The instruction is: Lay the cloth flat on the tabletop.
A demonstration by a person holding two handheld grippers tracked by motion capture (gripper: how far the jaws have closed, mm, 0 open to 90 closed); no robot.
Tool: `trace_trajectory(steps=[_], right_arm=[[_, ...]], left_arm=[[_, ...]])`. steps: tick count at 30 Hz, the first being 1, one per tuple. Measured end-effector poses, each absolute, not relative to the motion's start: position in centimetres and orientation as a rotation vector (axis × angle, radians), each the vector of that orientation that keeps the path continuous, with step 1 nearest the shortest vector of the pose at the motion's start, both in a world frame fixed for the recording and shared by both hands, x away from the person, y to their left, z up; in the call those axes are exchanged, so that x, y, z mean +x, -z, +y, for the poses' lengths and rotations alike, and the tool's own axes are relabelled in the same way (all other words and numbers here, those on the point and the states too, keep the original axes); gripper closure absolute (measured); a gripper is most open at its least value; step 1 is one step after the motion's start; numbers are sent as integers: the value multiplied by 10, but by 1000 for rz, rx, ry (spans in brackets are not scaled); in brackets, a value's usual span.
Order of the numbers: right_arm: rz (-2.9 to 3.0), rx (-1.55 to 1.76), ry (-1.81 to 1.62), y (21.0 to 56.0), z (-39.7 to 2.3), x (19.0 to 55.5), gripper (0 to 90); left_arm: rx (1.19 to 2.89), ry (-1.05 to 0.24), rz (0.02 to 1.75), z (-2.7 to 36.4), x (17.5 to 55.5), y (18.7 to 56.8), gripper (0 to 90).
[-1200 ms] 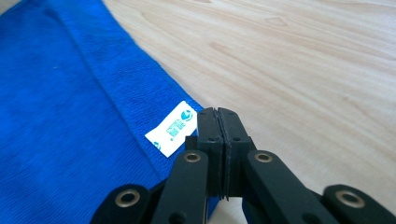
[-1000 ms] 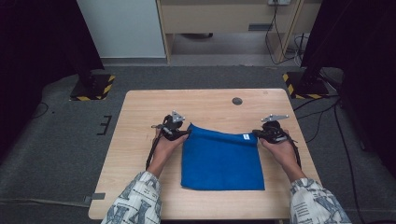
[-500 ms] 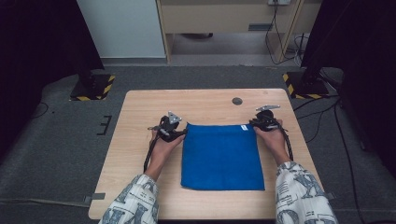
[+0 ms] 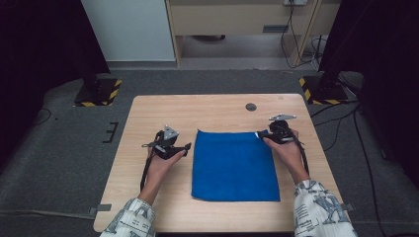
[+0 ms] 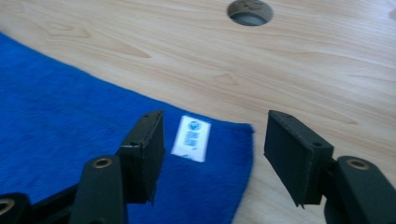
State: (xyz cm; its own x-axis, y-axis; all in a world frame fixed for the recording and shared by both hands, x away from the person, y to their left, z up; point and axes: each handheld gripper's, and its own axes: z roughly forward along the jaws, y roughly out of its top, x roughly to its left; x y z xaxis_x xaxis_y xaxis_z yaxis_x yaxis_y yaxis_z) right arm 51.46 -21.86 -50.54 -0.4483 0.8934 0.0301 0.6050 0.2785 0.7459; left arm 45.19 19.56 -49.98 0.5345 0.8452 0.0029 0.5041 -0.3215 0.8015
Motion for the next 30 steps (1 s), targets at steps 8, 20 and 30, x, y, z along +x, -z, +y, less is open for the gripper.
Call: trace_trajectory(steps=[8,20,30], right_arm=[[2253,1324,-1037,506,-195,501,263],[2336,1237,-1096,506,-159,483,238],[2427,1108,-1114,503,-121,464,195]], left_arm=[[1990,-501,1142,207,454,508,182],[1991,-498,1155,211,454,512,121],[1980,-502,1150,213,453,512,120]])
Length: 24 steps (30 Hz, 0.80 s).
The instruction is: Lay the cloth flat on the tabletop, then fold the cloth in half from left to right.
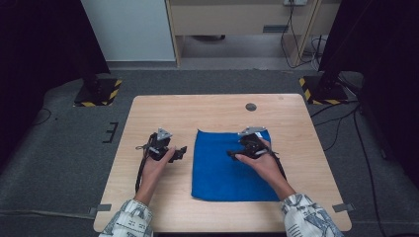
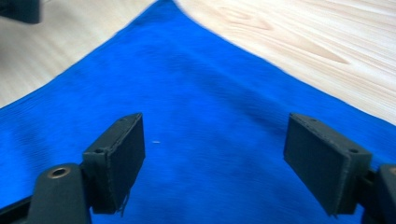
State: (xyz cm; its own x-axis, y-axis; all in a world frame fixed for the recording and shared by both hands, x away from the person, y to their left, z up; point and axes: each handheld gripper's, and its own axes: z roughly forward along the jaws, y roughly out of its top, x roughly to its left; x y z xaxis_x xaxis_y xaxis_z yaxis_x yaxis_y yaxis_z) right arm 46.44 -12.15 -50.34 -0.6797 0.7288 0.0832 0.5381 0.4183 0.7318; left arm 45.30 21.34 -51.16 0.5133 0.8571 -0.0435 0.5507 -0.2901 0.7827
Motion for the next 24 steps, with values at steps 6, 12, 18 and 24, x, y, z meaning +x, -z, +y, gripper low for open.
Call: trace_trajectory(steps=[6,12,18,24], right_arm=[[2512,1009,-1121,501,-91,445,205],[2581,913,-1124,501,-65,420,301],[2604,834,-1157,502,-48,399,445],[2622,756,-1180,501,-35,383,579]], left_arm=[[1992,-507,1153,215,453,513,118],[1987,-514,1153,217,452,513,117],[1997,-526,1170,219,451,517,117],[2000,-537,1169,220,449,518,117]])
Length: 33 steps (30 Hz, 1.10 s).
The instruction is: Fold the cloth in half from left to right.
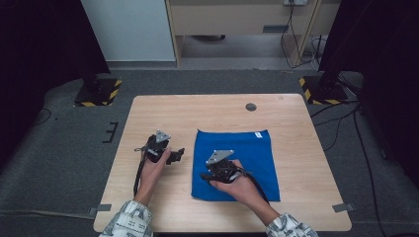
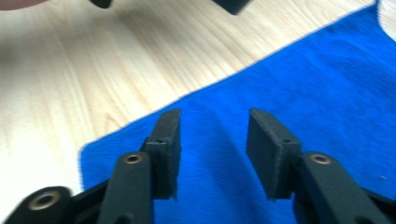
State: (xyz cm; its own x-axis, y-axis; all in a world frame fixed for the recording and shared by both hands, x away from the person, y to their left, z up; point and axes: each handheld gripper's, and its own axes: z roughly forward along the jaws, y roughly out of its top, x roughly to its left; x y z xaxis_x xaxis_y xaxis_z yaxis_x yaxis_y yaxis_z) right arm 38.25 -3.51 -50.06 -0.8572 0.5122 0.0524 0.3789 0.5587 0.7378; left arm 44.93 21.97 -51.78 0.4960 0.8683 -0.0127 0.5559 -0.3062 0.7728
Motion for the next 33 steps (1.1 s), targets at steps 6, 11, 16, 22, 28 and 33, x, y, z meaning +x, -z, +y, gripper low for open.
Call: trace_trajectory(steps=[6,11,16,22,28,33], right_arm=[[2639,688,-1210,501,-22,365,723],[2657,655,-1240,502,-14,354,800],[2684,613,-1255,503,-9,339,816],[2719,593,-1241,511,-5,333,806],[2743,632,-1198,523,-7,337,753],[2741,673,-1198,527,-12,343,696]], left_arm=[[1998,-542,1174,222,449,518,116],[1995,-548,1180,223,449,518,116],[1997,-548,1184,224,449,518,116],[2001,-545,1180,223,448,518,116],[2008,-540,1179,223,448,518,116],[2010,-541,1179,222,448,518,117]])
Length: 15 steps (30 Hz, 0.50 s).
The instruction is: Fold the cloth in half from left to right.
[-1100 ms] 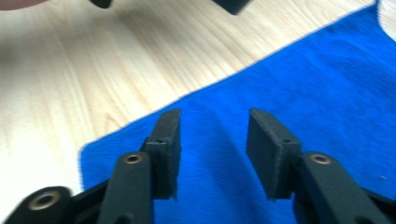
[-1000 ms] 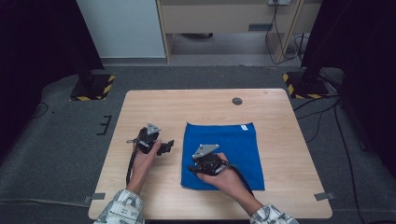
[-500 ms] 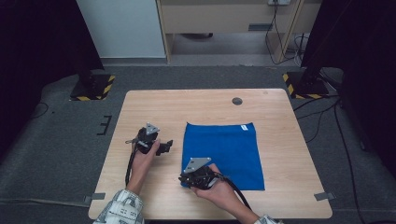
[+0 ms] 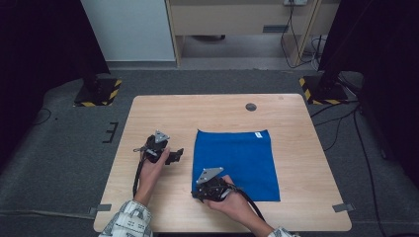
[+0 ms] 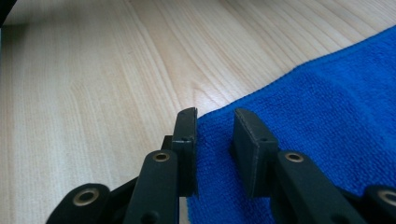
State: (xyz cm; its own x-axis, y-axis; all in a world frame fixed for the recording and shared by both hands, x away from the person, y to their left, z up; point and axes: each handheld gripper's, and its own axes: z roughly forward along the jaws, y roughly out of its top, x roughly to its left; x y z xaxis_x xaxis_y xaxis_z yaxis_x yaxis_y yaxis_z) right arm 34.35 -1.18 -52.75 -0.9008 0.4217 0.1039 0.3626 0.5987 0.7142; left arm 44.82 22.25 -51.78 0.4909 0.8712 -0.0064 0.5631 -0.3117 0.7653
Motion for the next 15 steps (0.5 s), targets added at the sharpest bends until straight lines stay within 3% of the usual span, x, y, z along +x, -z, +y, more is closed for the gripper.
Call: trace_trajectory(steps=[6,10,15], right_arm=[[2731,700,-1213,523,-13,340,616],[2739,669,-1186,524,-7,331,515],[2711,652,-1137,526,-5,329,596]], left_arm=[[2004,-541,1179,223,448,518,116],[2008,-542,1177,222,448,518,116],[1996,-535,1171,221,448,517,117]])
